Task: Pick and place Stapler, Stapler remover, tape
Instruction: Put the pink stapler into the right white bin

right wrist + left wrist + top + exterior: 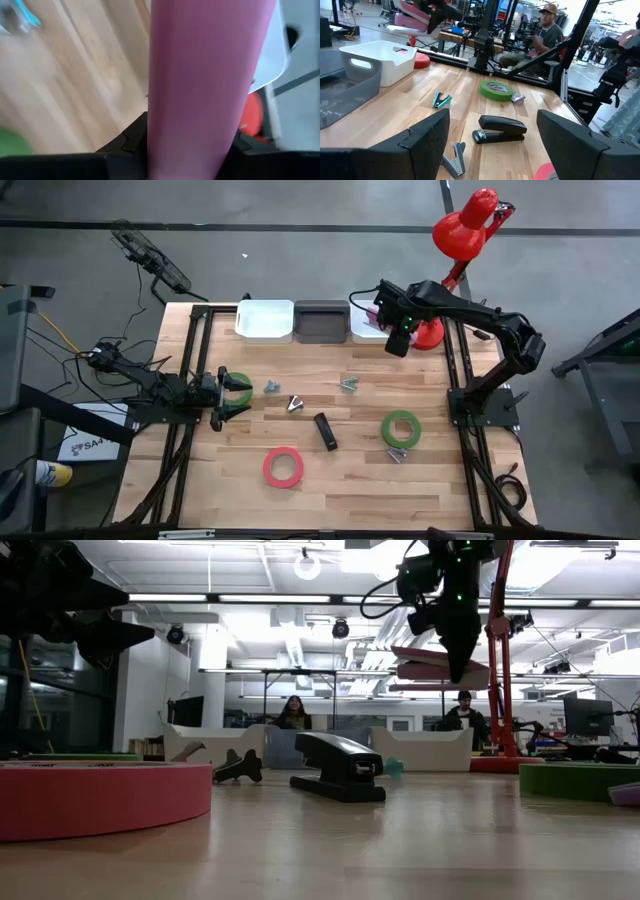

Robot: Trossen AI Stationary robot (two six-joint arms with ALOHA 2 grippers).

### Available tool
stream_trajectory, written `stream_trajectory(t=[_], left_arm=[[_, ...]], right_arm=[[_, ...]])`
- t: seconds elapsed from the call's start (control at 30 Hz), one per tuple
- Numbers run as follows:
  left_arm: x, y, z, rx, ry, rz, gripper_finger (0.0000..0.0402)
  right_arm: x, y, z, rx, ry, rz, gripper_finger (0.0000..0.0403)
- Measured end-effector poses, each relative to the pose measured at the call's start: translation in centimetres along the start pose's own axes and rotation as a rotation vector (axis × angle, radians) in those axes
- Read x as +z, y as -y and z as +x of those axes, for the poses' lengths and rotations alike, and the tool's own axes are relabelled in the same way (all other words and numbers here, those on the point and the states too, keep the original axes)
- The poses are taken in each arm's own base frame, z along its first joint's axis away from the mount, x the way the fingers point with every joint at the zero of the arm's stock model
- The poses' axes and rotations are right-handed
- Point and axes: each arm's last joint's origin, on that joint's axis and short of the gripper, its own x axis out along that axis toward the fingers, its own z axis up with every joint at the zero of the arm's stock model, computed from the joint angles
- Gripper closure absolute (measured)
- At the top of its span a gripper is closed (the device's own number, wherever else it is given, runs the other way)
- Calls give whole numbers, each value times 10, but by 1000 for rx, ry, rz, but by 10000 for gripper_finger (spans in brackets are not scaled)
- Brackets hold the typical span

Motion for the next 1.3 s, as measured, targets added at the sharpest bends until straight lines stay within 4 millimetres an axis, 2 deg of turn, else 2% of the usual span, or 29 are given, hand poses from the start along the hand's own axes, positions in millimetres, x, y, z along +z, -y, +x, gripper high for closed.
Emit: stream_trajectory(t=[0.2,0.47,0.87,1.07,1.3], left_arm=[[0,0,0,0,0,0,106],[0,0,0,0,0,0,106],[0,0,0,0,0,0,106],[0,0,0,0,0,0,106],[0,0,0,0,0,0,106]], right_arm=[[6,5,1,-49,57,-244,267],[16,12,8,-118,83,-466,267],[34,43,54,-170,23,-399,267],[42,55,78,-171,19,-421,267],[43,66,96,-163,1,-393,267]])
